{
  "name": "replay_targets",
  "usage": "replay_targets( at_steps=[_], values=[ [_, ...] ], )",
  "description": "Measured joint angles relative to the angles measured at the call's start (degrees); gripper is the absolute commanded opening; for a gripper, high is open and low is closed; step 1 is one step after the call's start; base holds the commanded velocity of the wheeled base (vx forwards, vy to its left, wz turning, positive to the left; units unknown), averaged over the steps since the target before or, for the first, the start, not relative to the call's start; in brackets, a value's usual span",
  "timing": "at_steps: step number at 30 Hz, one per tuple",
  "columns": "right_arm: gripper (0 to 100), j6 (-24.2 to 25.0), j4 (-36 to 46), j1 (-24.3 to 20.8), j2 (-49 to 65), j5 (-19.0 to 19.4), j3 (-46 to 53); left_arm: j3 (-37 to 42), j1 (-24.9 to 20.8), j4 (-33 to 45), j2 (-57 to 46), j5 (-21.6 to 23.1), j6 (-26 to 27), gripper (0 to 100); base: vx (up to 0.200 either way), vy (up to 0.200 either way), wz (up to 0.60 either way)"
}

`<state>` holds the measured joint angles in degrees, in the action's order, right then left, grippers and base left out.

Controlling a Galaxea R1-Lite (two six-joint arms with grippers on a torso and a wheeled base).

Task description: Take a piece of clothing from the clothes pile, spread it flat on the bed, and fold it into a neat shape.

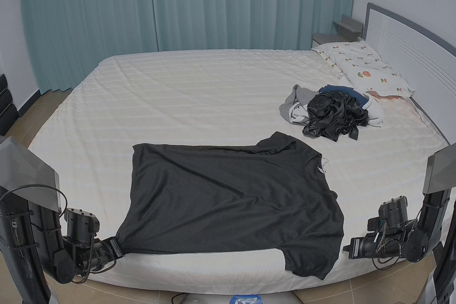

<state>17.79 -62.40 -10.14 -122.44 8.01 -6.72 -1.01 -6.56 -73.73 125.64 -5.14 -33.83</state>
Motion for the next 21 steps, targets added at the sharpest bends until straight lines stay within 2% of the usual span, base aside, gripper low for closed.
replay_targets(
  at_steps=[3,4,10,12,16,21],
  values=[
    [0,0.2,-0.9,0.1,0.0,0.3,-0.2,0.0,0.1,0.2,-0.3,0.0,0.2,0,0.0,0.0,0.0],
    [100,0.4,-1.1,0.2,-0.1,0.4,-0.4,0.0,0.2,0.2,-0.3,0.0,0.2,0,0.0,0.0,0.0],
    [100,1.0,-1.5,0.6,-0.1,2.1,-1.0,0.0,0.2,0.1,-0.3,0.2,0.0,0,0.0,0.0,0.0],
    [100,1.6,-1.6,0.5,-0.1,3.8,-1.0,0.0,0.2,0.1,-0.3,0.3,0.0,0,0.0,0.0,0.0],
    [100,5.1,-1.6,0.1,-0.4,6.7,-1.7,0.0,0.2,-0.1,-0.3,0.4,-0.1,0,0.0,0.0,0.0],
    [100,9.1,-3.4,-0.1,-1.6,7.9,-3.3,0.0,0.2,-0.2,-0.1,0.5,-0.2,0,0.0,0.0,0.0]
  ],
)
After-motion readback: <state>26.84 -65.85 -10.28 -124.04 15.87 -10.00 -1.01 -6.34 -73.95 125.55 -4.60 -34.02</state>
